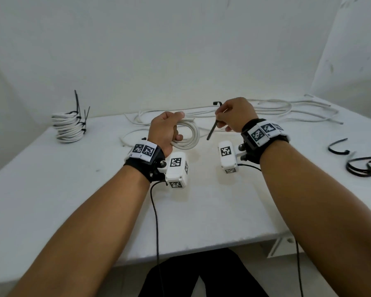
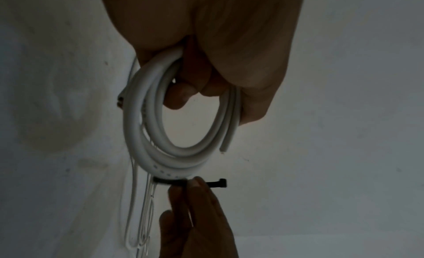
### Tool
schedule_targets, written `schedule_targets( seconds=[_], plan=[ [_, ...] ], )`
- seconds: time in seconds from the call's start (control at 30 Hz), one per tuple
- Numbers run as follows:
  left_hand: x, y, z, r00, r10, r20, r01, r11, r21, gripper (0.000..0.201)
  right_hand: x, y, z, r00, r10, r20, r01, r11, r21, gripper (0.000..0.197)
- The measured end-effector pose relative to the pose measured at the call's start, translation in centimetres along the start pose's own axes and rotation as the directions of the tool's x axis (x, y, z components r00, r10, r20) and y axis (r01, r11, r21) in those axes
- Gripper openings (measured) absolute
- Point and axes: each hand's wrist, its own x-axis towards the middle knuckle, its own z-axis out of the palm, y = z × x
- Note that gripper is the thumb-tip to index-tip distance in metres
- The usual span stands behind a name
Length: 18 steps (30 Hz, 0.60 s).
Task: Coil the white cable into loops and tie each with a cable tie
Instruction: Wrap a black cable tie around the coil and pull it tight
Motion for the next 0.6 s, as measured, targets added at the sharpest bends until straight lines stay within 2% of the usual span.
schedule_targets(
  seconds=[0.03, 0.1, 0.2, 0.3, 0.37, 0.43, 0.53, 0.6],
  plan=[
    [0.0, -0.2, -0.7, 1.0, -0.002, -0.011, 0.002, 1.0, -0.008, 0.027, 0.2, -0.6, 1.1, 1.0, 0.019, -0.002, -0.019, 0.996, 0.09, 0.005],
    [-0.1, -0.5, -1.8, 1.0, -0.009, -0.025, 0.008, 1.0, -0.011, 0.024, 0.5, -1.6, 3.3, 0.998, 0.067, 0.005, -0.066, 0.962, 0.265, 0.017],
    [0.1, -0.5, -2.9, 1.0, -0.014, -0.011, 0.014, 1.0, -0.016, 0.034, 0.1, -2.3, 6.0, 0.992, 0.114, 0.048, -0.124, 0.918, 0.376, 0.027],
    [0.2, -0.6, -3.4, 1.0, -0.006, 0.011, 0.005, 0.999, 0.035, 0.042, -0.9, -2.3, 7.6, 0.974, 0.118, 0.193, -0.198, 0.856, 0.477, 0.027],
    [0.2, -0.8, -3.4, 1.0, -0.019, 0.011, 0.018, 0.995, 0.103, 0.04, -1.8, -2.3, 8.0, 0.94, 0.089, 0.329, -0.251, 0.834, 0.492, 0.015],
    [0.2, -1.1, -3.3, 0.999, -0.039, 0.007, 0.038, 0.989, 0.142, 0.033, -2.4, -2.2, 7.7, 0.915, 0.072, 0.398, -0.257, 0.862, 0.437, 0.005],
    [0.0, -1.1, -3.0, 0.998, -0.046, 0.044, 0.039, 0.986, 0.164, 0.008, -2.6, -1.8, 7.0, 0.907, 0.053, 0.417, -0.227, 0.897, 0.378, 0.013],
    [-0.3, -1.1, -2.9, 0.996, -0.055, 0.076, 0.041, 0.985, 0.168, 0.011, -2.8, -1.7, 6.8, 0.904, 0.035, 0.426, -0.211, 0.903, 0.374, 0.013]
  ],
)
